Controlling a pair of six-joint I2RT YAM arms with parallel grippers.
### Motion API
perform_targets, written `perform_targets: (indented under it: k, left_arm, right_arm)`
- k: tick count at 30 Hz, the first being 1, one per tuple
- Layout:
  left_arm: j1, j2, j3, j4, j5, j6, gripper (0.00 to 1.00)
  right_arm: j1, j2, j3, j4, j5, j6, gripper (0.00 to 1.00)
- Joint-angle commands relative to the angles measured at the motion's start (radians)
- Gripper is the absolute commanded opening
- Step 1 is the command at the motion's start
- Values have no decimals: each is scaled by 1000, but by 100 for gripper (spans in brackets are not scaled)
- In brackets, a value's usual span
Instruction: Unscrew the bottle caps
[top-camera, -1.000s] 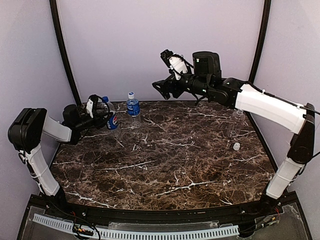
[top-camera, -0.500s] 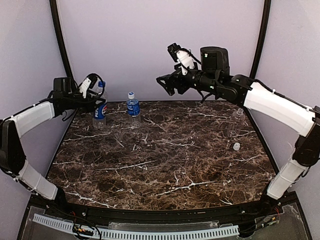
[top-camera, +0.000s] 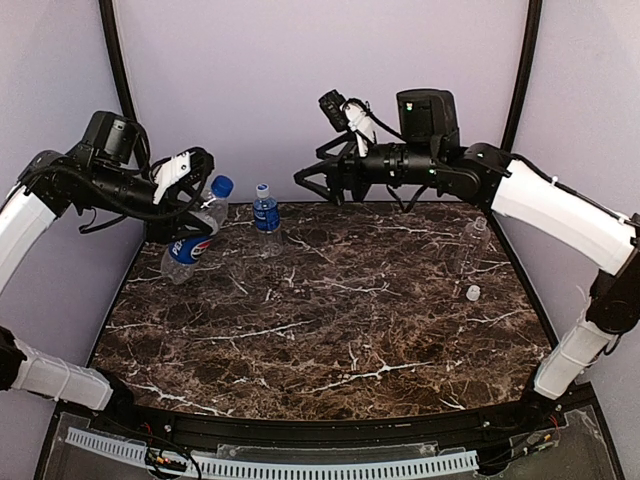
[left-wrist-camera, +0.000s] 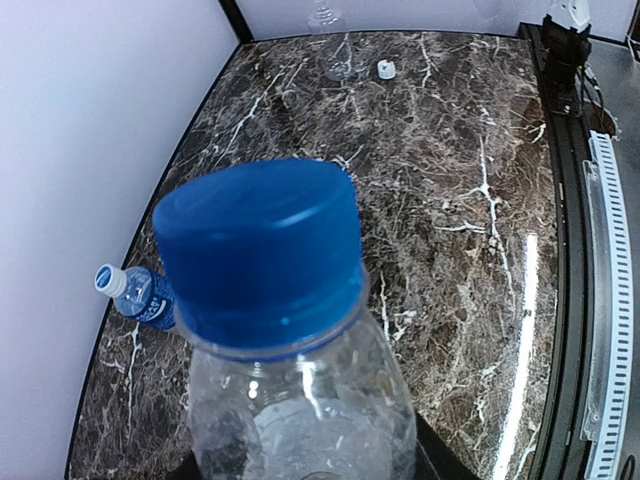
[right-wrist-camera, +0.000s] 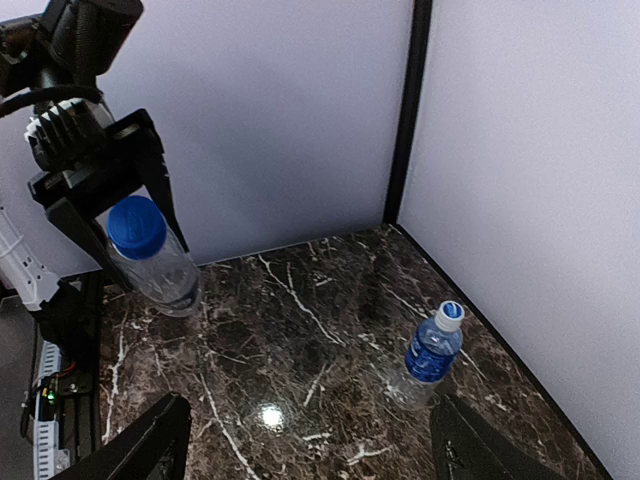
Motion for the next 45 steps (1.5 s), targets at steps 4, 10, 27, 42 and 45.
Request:
perform_targets:
  k: [4, 10, 27, 42, 45]
  left_arm:
    - [-127, 65, 35, -19, -25, -78, 38]
    - [-166, 87, 10, 88, 12, -98, 38]
    - [-187, 84, -47, 183, 55, -53, 37]
    - [-186, 70, -64, 247, 68, -78, 37]
    - [-186, 50, -94, 306, 67, -109, 75]
  right_arm:
    - [83, -33, -75, 234, -240, 62, 82]
    - [110, 27, -53, 273, -238, 82, 80]
    - [110, 173, 74, 217, -251, 88, 39]
    - [89, 164, 49, 187, -235, 91, 0]
    - [89, 155, 45, 188, -249, 91, 0]
